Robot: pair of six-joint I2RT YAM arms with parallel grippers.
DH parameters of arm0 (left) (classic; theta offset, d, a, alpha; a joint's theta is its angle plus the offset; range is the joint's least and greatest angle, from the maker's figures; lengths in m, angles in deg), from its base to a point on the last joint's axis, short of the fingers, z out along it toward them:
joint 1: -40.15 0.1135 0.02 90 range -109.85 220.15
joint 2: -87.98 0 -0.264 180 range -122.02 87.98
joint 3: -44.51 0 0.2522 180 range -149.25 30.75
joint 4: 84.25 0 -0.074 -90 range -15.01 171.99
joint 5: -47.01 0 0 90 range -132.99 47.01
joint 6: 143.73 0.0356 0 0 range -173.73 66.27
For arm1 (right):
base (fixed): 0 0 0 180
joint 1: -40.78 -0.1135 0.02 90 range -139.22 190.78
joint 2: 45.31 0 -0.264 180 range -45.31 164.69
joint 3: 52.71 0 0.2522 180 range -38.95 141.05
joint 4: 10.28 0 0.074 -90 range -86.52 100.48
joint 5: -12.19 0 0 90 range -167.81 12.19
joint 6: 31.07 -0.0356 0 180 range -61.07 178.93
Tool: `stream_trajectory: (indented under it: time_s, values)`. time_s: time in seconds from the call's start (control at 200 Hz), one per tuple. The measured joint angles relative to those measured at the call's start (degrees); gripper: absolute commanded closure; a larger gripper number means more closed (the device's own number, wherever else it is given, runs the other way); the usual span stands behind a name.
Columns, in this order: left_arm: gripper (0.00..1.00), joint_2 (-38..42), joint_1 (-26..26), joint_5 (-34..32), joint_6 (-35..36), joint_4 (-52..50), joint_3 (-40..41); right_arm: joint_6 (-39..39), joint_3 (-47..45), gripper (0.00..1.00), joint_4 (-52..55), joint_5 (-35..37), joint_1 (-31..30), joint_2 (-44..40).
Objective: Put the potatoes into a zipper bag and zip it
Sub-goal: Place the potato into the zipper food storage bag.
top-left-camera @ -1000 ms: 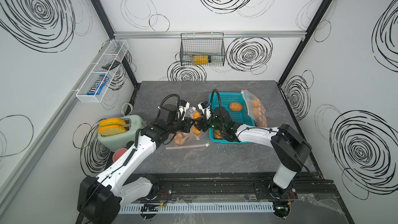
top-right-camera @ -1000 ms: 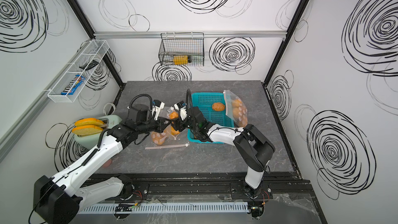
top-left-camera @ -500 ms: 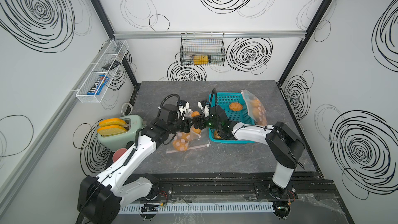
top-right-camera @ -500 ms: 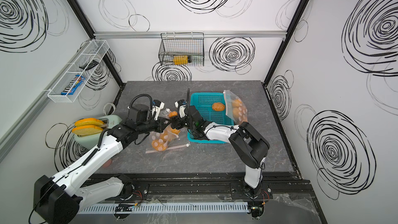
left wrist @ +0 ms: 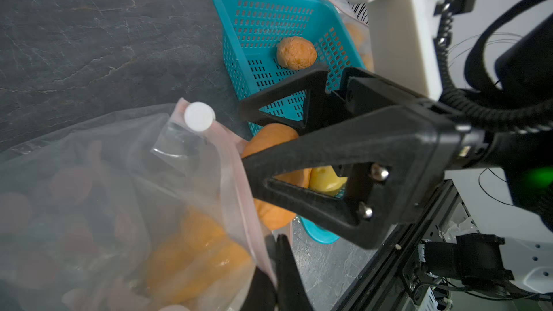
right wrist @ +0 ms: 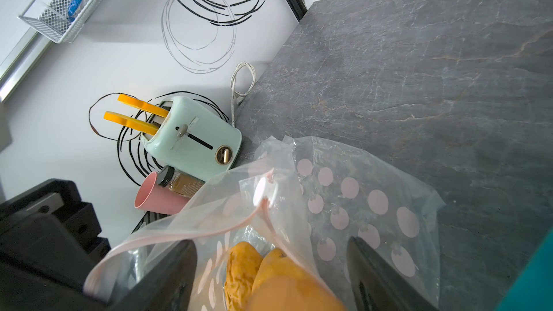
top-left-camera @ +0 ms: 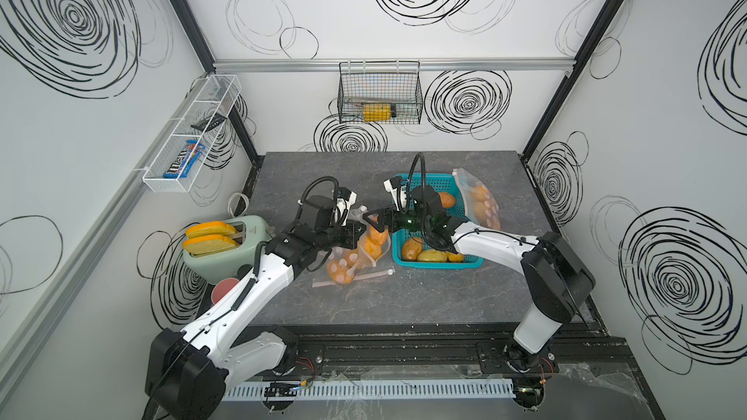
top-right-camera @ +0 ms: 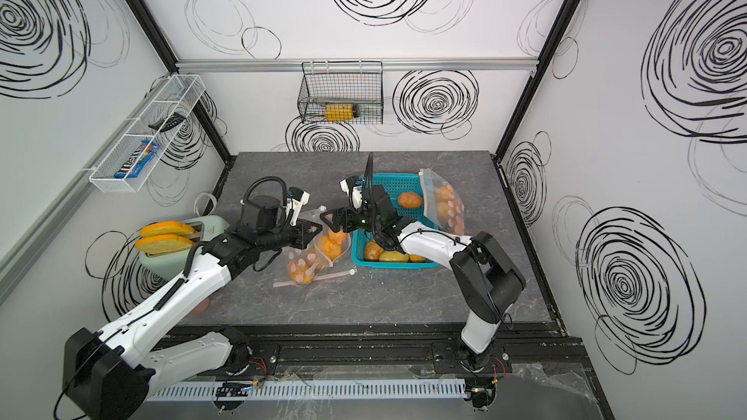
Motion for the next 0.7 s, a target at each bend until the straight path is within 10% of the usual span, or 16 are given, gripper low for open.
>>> stream_trajectory:
  time_s: [0.696]
  values:
    - [1.0,-1.4,-2.6,0.3,0.4,-0.1,0.0,9.3,-2.7,0.17,9.7,2.5,1.2,-11.6]
